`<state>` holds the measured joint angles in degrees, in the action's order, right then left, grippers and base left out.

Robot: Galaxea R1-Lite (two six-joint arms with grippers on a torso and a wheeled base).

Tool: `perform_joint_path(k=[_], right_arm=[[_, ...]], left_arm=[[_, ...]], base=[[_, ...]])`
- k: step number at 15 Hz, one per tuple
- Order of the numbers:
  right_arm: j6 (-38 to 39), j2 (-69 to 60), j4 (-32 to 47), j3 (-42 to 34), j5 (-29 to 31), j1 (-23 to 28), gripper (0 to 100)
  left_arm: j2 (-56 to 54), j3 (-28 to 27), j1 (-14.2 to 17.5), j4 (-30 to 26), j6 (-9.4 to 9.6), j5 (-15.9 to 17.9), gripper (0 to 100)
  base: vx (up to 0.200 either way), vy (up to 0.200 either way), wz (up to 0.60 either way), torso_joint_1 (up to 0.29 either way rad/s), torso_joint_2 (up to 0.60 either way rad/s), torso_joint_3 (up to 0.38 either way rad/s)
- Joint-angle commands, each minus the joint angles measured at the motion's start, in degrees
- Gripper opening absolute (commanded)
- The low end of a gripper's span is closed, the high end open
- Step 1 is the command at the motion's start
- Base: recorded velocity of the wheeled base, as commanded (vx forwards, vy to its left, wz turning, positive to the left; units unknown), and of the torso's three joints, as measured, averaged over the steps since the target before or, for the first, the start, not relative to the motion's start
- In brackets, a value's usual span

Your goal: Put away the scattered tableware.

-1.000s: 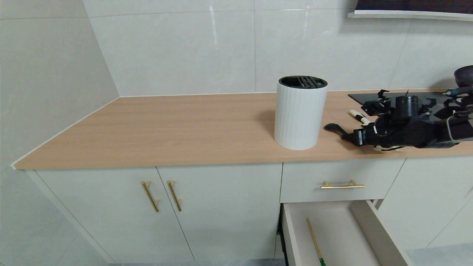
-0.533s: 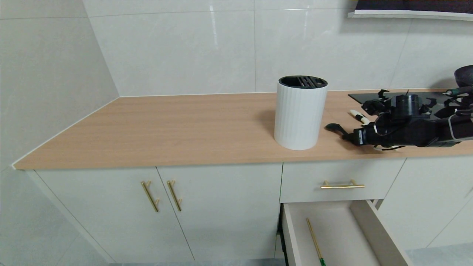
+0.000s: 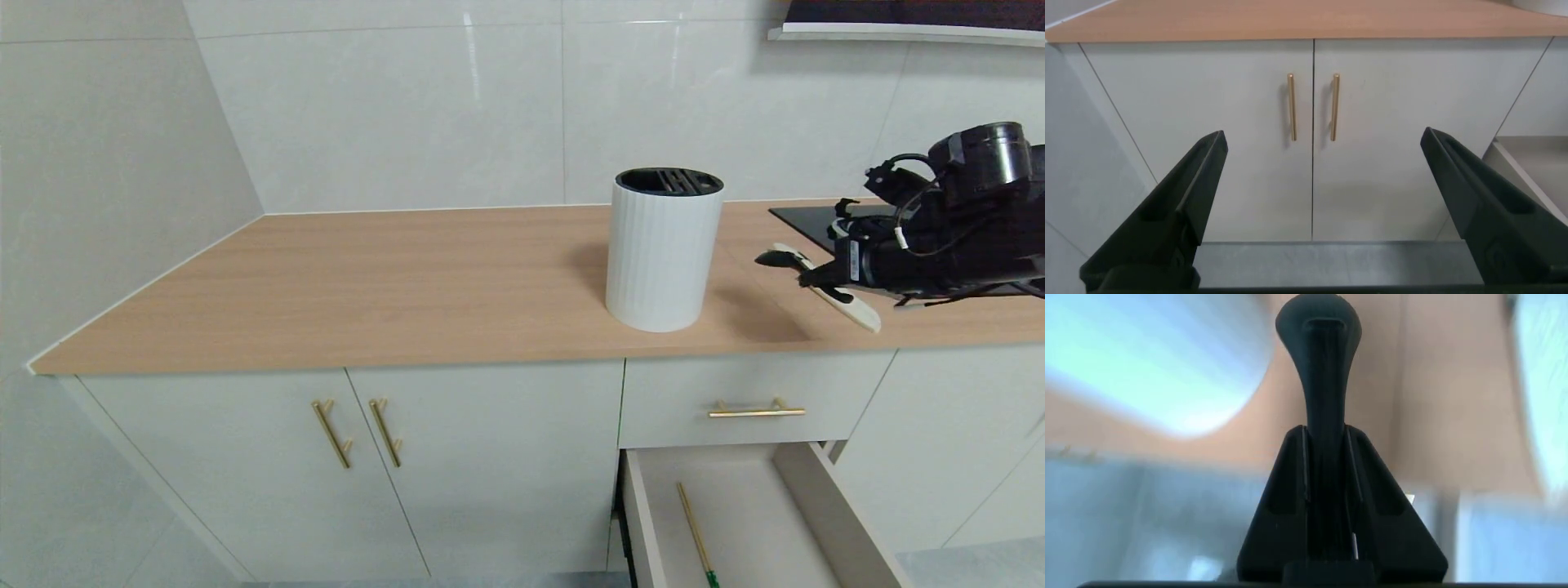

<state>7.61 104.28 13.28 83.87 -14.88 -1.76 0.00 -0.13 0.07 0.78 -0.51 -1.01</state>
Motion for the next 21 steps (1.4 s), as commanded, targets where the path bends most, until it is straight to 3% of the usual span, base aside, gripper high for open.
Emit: perform_joint_path(k=[1,4,7,9,14,21], right_arm=[[0.22,-10.15,1.23,-9.87,0.65,-0.88,0],[-2.25,-16.92,0.79,-22.44,2.23,-2.02,0],[-1.89,-18.67,0.61,-31.05,8.56,-4.57,0],[-1.72,-18.50,0.35,-34.21,9.08,-5.10,0],[1.89,-17.44,-0.09,-35.18,9.08,-5.80,0],[1.80,-12.43,-5.45,-37.82,11.19,-5.72,0]], left_arm=[[0.00,-0.04,0.01,0.01,-0.02,-0.04,100],[0.00,-0.04,0.01,0.01,-0.10,-0.04,100],[0.00,-0.04,0.01,0.01,-0.10,-0.04,100],[0.00,-0.04,0.01,0.01,-0.02,-0.04,100],[0.00,-0.04,0.01,0.01,-0.02,-0.04,100],[0.00,-0.04,0.01,0.01,-0.10,-0.04,100]], base=[[0.000,0.000,0.00,0.000,0.00,0.000],[0.000,0.000,0.00,0.000,0.00,0.000],[0.000,0.000,0.00,0.000,0.00,0.000],[0.000,0.000,0.00,0.000,0.00,0.000],[0.000,0.000,0.00,-0.014,0.03,0.024],[0.000,0.000,0.00,-0.149,0.43,0.281]])
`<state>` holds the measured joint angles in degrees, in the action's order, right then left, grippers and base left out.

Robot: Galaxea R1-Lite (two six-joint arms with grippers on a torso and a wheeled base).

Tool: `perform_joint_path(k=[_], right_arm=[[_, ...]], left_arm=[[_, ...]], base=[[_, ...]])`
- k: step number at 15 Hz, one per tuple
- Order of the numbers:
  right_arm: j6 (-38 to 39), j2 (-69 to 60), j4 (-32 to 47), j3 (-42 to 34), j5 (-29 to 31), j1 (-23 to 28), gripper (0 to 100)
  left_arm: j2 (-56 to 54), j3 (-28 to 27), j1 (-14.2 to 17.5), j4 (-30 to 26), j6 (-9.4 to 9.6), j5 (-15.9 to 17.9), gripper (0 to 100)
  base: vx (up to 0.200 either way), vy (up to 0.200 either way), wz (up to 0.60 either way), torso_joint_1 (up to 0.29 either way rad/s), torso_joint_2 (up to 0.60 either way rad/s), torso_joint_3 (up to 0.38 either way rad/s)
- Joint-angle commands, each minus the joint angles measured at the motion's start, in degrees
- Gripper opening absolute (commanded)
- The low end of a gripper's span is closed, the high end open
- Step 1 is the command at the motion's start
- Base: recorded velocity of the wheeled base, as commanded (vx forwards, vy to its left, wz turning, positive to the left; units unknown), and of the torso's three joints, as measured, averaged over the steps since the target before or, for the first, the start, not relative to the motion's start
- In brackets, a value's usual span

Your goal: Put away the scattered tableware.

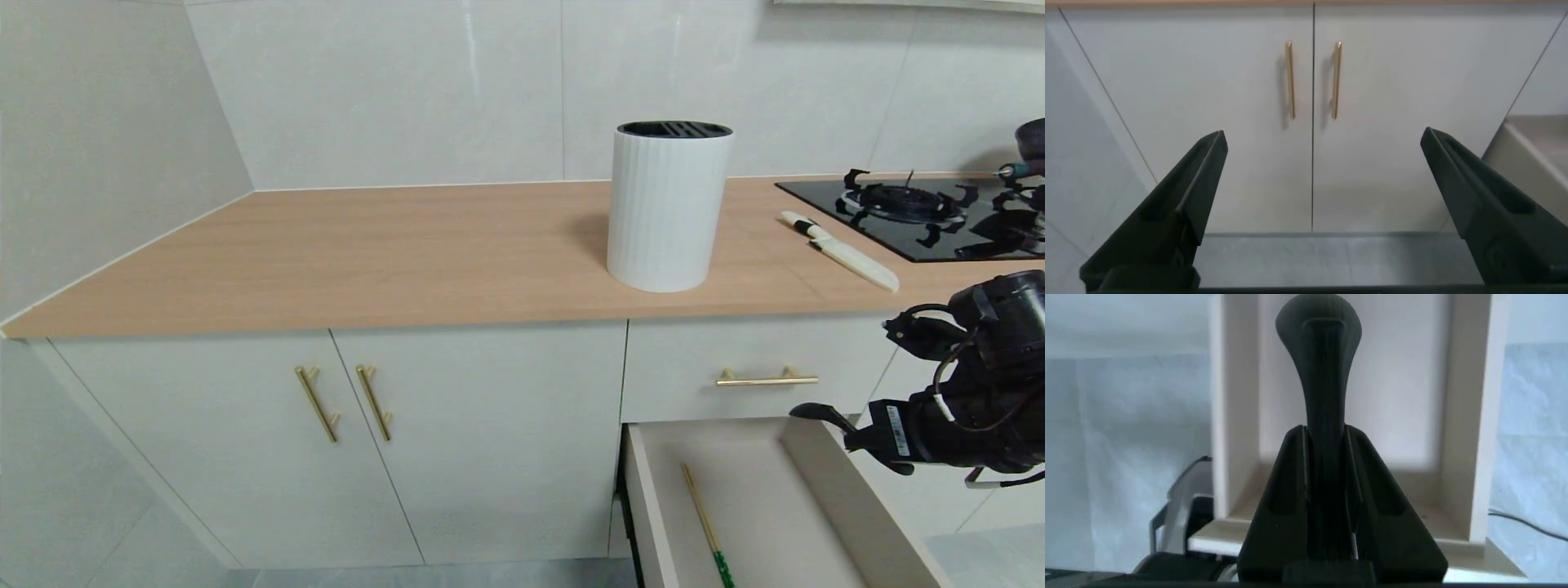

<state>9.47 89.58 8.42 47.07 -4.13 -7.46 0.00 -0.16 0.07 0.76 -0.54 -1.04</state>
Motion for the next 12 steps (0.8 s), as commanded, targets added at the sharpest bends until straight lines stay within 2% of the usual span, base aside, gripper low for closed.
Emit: perform_joint_path(k=[1,5,10,12], right_arm=[[-0.07,4.03,-2.54,-2.07,1.76,-0.01,0],[-0.24,9.83,-9.21,-4.44,2.55,-0.01,0],[-0.16,11.50,-9.92,-4.70,2.55,-0.10,0],[-0.16,12.90,-10.71,-4.79,2.46,-0.10,0]], left_arm=[[0.00,-0.02,0.01,0.04,0.01,-0.02,100],[0.00,-0.02,0.01,0.04,0.01,-0.02,100],[0.00,-0.02,0.01,0.04,-0.08,-0.02,100],[0.00,-0.02,0.01,0.04,0.01,-0.02,100]], base=[[0.000,0.000,0.00,-0.144,0.47,0.334],[0.000,0.000,0.00,-0.121,0.46,0.339],[0.000,0.000,0.00,-0.059,0.44,0.374],[0.000,0.000,0.00,-0.015,0.20,0.183]])
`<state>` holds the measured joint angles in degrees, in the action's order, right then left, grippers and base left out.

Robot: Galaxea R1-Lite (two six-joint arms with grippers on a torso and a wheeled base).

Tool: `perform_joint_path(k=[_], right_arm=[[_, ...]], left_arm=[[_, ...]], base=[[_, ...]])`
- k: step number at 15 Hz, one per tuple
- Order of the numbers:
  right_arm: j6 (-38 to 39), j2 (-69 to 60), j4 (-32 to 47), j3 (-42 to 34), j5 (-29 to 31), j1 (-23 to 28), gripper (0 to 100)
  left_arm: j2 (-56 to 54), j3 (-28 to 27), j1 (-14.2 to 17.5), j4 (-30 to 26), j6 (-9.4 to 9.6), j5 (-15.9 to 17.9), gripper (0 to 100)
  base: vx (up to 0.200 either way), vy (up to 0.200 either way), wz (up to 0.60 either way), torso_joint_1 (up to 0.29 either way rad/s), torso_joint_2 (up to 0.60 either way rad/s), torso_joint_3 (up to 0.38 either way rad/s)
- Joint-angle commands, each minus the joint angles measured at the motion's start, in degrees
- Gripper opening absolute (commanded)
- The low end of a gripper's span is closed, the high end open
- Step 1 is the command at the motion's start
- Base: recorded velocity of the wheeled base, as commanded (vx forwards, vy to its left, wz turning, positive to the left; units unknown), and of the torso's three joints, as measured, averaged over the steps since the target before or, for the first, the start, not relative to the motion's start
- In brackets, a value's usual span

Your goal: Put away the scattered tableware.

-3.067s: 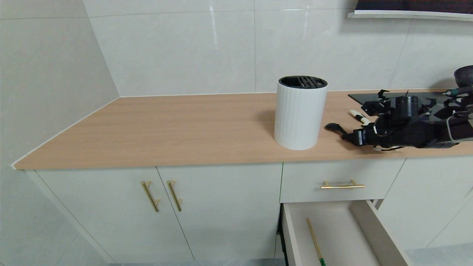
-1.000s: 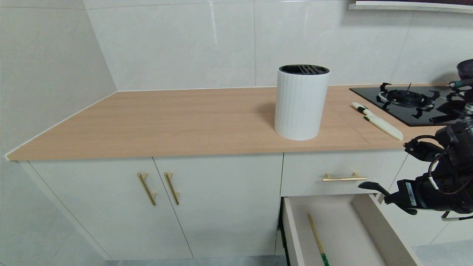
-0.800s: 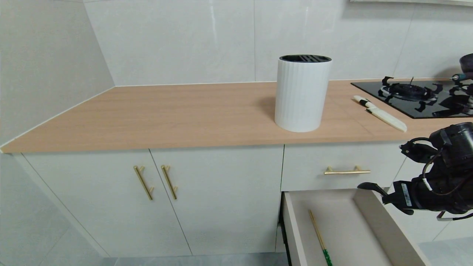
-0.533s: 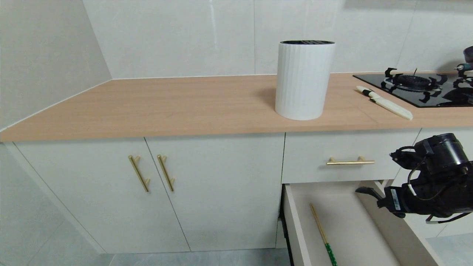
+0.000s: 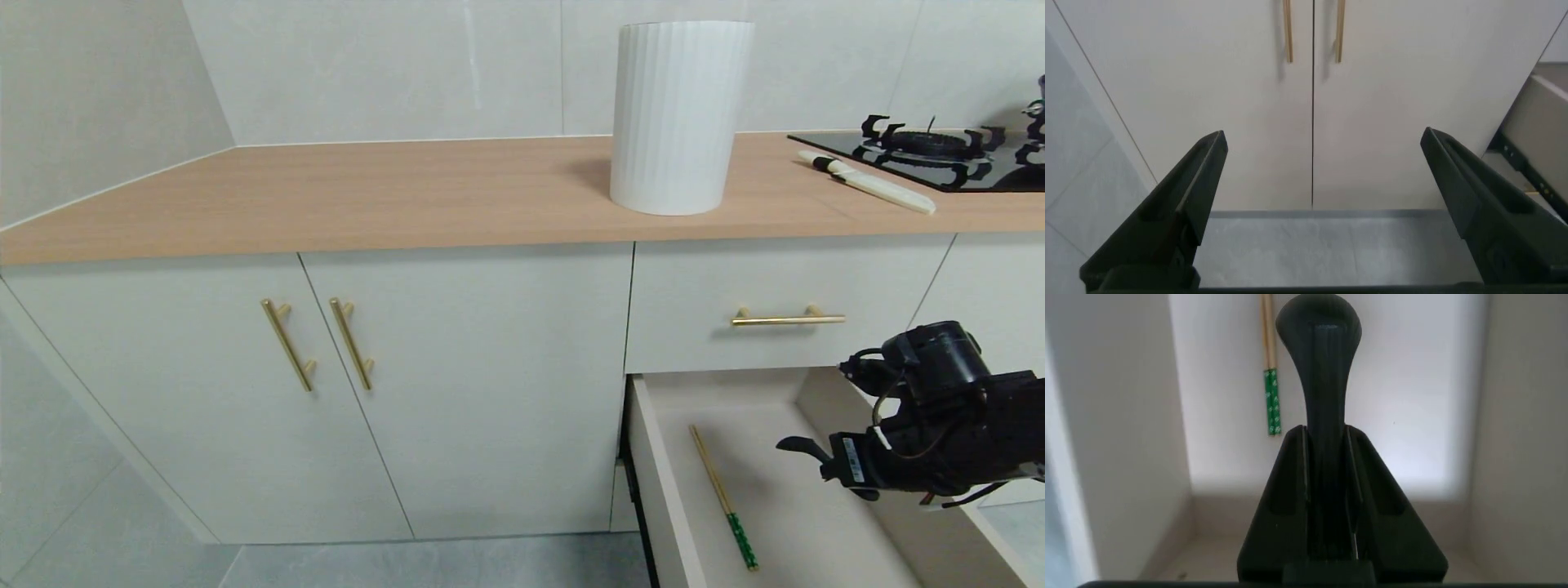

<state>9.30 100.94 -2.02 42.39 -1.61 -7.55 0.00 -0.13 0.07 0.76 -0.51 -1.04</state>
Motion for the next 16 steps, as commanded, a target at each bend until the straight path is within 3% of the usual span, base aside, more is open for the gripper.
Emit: perform_joint_path(k=[1,5,7,16], right_arm=[[-0.07,3.48,-0.88,-0.11,0.03,-0.10,0],[0.01,11.83,-7.64,-0.37,0.91,-0.72,0],[0.01,17.98,-15.29,-0.55,3.02,-0.72,0],[-1.65,28.61,-23.73,-0.55,5.21,-0.72,0]], left_arm=[[0.00,-0.04,0.01,0.04,-0.10,-0.02,100],[0.00,-0.04,0.01,0.04,-0.02,-0.02,100],[0.00,-0.04,0.01,0.04,-0.02,-0.02,100],[0.00,-0.04,0.01,0.04,-0.02,-0.02,100]], base=[[0.000,0.000,0.00,-0.002,0.09,0.085],[0.000,0.000,0.00,-0.001,0.01,0.010],[0.000,0.000,0.00,0.000,0.00,0.000],[0.000,0.000,0.00,0.000,0.00,0.000]])
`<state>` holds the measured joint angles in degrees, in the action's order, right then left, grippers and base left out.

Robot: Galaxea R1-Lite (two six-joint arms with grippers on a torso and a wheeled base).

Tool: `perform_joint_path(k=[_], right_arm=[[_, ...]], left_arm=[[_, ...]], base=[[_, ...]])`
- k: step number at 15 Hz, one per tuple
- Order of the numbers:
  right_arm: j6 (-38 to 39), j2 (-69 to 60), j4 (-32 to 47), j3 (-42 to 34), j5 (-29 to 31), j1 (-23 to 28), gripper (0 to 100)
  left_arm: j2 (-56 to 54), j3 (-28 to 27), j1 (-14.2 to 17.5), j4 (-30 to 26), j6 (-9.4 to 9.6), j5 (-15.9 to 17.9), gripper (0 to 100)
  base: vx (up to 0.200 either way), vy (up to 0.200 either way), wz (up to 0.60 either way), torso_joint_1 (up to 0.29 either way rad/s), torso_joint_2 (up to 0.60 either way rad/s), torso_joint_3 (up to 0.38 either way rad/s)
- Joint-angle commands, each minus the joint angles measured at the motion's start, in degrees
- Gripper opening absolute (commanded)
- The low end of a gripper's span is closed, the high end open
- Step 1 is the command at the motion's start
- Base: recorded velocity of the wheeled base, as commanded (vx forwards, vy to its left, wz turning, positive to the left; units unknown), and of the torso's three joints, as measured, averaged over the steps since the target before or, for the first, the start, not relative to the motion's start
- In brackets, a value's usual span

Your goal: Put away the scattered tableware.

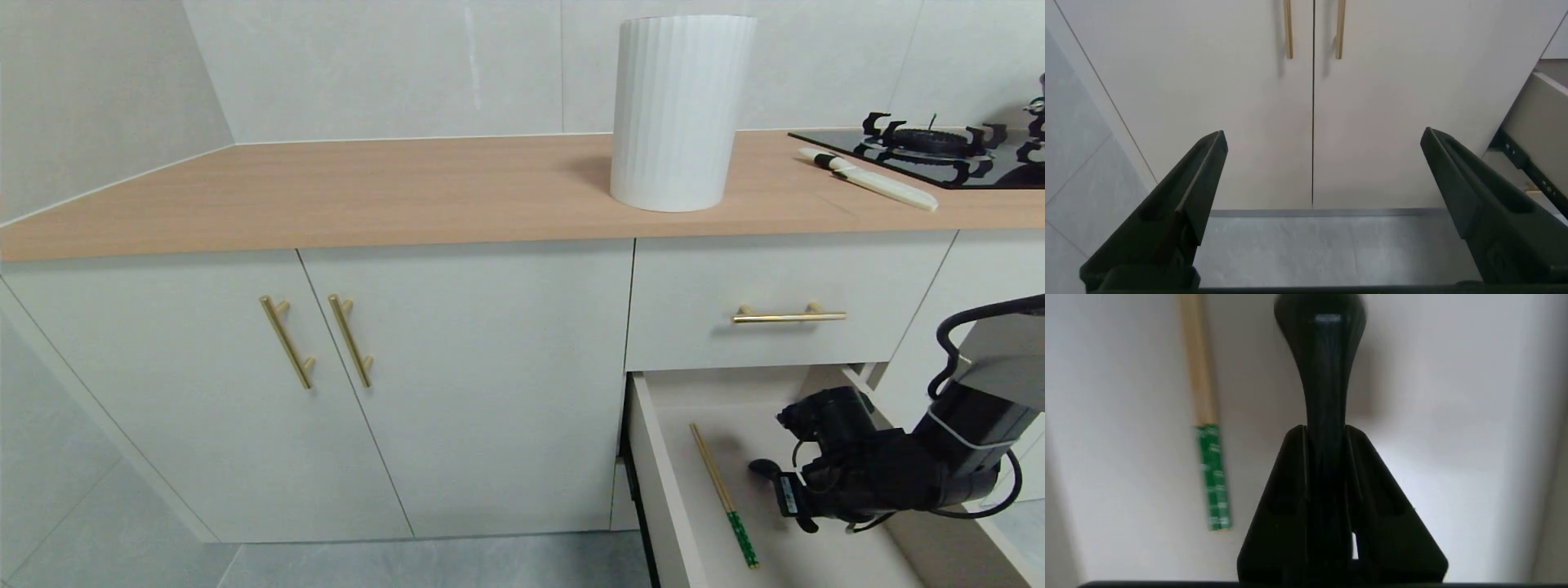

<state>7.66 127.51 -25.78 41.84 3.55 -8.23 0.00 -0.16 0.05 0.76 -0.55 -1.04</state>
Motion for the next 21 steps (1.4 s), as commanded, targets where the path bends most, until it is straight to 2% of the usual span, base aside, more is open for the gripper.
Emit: perform_joint_path(k=[1,9,10,16,21], right_arm=[[-0.01,2.13,-0.06,0.00,0.06,-0.03,0],[-0.01,1.95,-2.78,-1.06,0.14,-0.03,0],[-0.01,1.77,-2.78,-1.06,0.14,-0.03,100],[0.25,-2.71,-3.05,-2.64,-0.12,-0.03,100],[-0.27,-24.51,-2.61,-11.69,-0.47,-0.82,100]], left_arm=[[0.00,-0.02,0.04,0.04,0.02,-0.02,100],[0.00,-0.02,0.04,0.04,0.02,-0.02,100],[0.00,0.07,0.04,0.04,0.02,-0.02,100],[0.00,-0.02,0.04,0.04,-0.07,-0.02,100],[0.00,-0.02,0.04,0.04,0.02,-0.02,100]], base=[[0.000,0.000,0.00,0.000,0.00,0.000],[0.000,0.000,0.00,0.000,0.00,0.000],[0.000,0.000,0.00,0.000,0.00,0.000],[0.000,0.000,0.00,0.000,0.00,0.000],[0.000,0.000,0.00,0.000,0.00,0.000]])
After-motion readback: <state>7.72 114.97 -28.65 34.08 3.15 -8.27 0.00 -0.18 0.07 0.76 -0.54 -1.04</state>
